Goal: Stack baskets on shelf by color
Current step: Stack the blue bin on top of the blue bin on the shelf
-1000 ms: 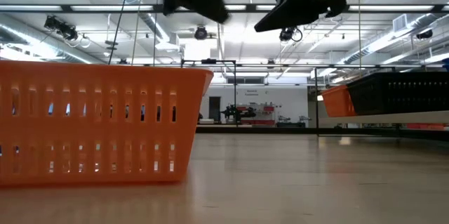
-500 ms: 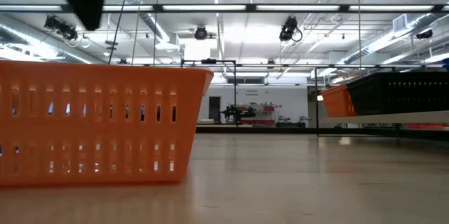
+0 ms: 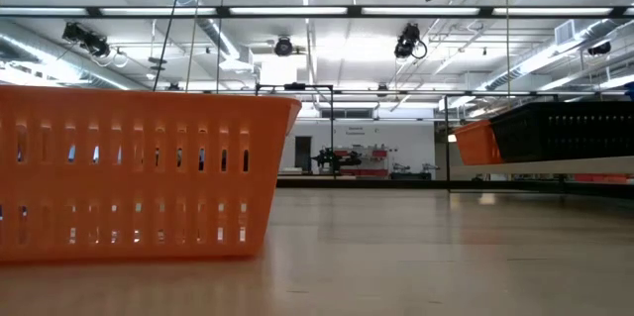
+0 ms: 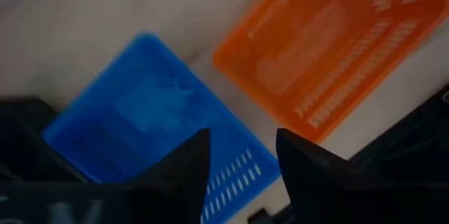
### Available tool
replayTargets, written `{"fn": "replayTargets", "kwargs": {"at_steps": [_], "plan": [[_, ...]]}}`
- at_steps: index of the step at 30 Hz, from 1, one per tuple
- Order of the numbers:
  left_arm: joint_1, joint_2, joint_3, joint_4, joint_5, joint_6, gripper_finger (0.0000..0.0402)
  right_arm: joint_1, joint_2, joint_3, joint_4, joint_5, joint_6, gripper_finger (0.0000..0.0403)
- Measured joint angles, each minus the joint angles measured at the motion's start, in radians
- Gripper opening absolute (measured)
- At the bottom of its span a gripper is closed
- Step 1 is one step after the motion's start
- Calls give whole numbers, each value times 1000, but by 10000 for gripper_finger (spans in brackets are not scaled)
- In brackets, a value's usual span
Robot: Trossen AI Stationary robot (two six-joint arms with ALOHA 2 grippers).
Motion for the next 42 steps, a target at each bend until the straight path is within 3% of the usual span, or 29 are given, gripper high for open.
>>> {"fn": "replayTargets", "kwargs": {"at_steps": [10,16,23,28,36,42], "plan": [[-47,1,-193,199,8,-94,205,0,0,0,60,0,126,63],[-42,1,-295,379,7,-91,203,1,0,0,59,-3,218,63],[-42,0,-377,412,71,-46,187,30,0,0,50,-24,276,63],[-22,-1,-379,417,61,82,146,75,0,0,28,-41,277,63],[70,0,-318,405,20,351,18,136,1,0,-35,-40,328,63],[140,0,-269,365,21,502,16,179,-1,0,-42,-38,328,63]]}}
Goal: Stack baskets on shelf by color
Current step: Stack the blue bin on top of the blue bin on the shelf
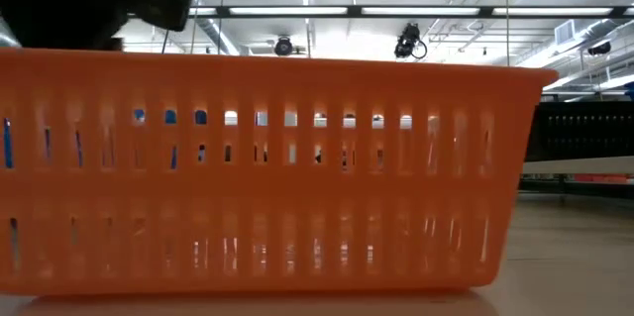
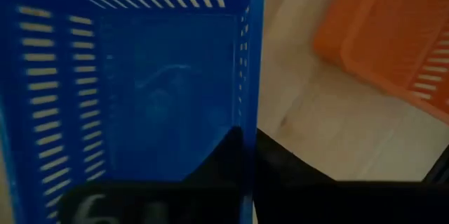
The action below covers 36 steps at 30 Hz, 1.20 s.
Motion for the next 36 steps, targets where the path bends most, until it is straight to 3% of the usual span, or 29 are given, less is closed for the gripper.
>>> {"fn": "replayTargets", "kwargs": {"at_steps": [6,10,15,23,28,36], "plan": [[84,0,68,-61,-87,186,11,33,-25,0,-3,0,1,63],[127,0,139,44,-173,362,11,52,-66,0,-38,10,21,63],[140,0,190,278,-249,596,10,60,-147,0,-188,195,112,58],[184,31,194,491,-252,782,10,62,-208,0,-422,237,324,52],[210,74,195,675,-180,860,10,62,-196,0,-499,230,412,52],[259,158,250,772,-114,965,11,64,-202,0,-503,211,399,52]]}}
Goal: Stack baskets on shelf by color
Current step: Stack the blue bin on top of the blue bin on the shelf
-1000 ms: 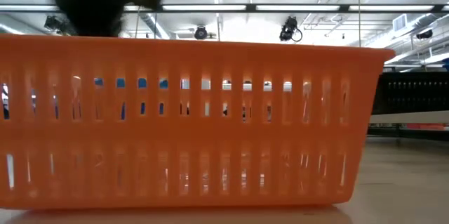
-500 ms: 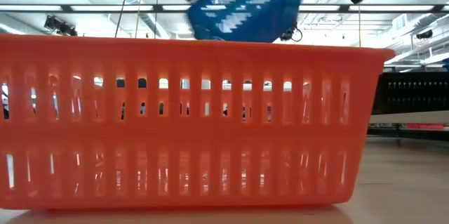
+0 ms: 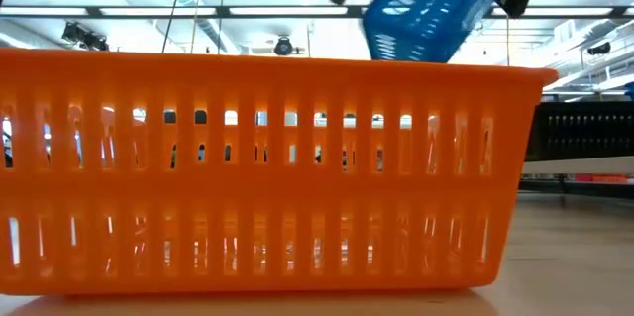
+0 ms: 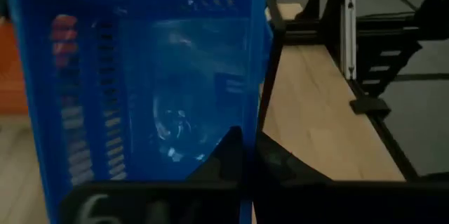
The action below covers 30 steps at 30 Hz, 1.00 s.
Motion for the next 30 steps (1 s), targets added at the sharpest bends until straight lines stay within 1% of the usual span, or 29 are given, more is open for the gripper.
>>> {"fn": "replayTargets", "kwargs": {"at_steps": [2,3,5,7,9,14,19,23,26,30], "plan": [[12,26,32,-17,7,21,11,4,0,0,10,-17,-54,52],[17,32,46,-67,7,30,11,6,3,0,18,-28,-81,52],[30,51,79,-117,21,48,11,7,2,0,7,-62,-149,52],[37,52,86,-202,17,62,11,6,-3,0,11,-117,-216,52],[47,60,93,-244,17,69,11,7,-9,4,-7,-144,-244,52],[71,61,93,-339,-37,55,12,-1,-4,69,-65,-130,-152,52],[115,63,91,-417,-60,45,12,-30,38,153,-133,-125,-173,52],[137,65,91,-468,-35,10,12,-74,102,234,-190,-115,-172,51],[144,85,88,-484,-11,3,14,-105,174,270,-238,-135,-147,51],[141,124,75,-471,8,-7,33,-125,257,294,-248,-146,-110,51]]}}
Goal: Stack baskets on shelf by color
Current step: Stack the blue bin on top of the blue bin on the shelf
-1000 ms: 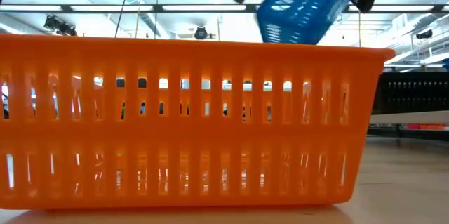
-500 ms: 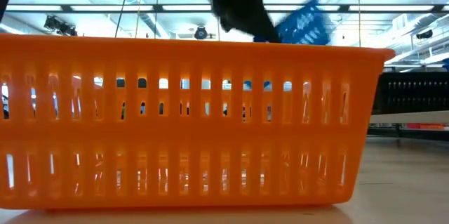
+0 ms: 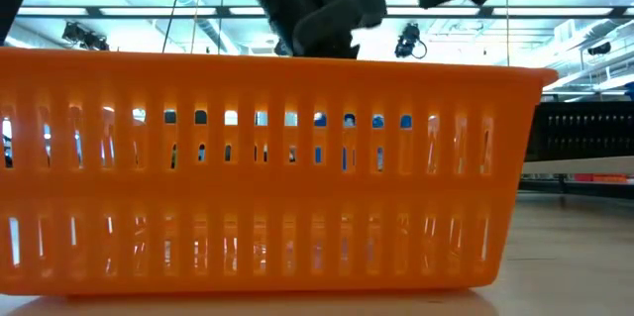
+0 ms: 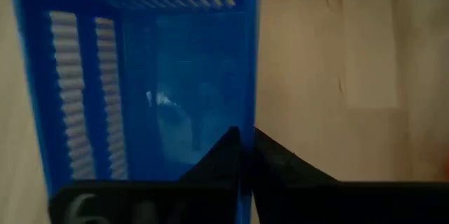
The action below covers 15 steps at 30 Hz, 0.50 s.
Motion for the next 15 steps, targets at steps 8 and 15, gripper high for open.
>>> {"fn": "replayTargets", "kwargs": {"at_steps": [8,15], "plan": [[-20,46,-2,16,58,10,111,-37,79,2,-27,-40,99,51],[-20,-24,-2,6,29,39,153,-98,75,1,-62,-65,54,66]]}}
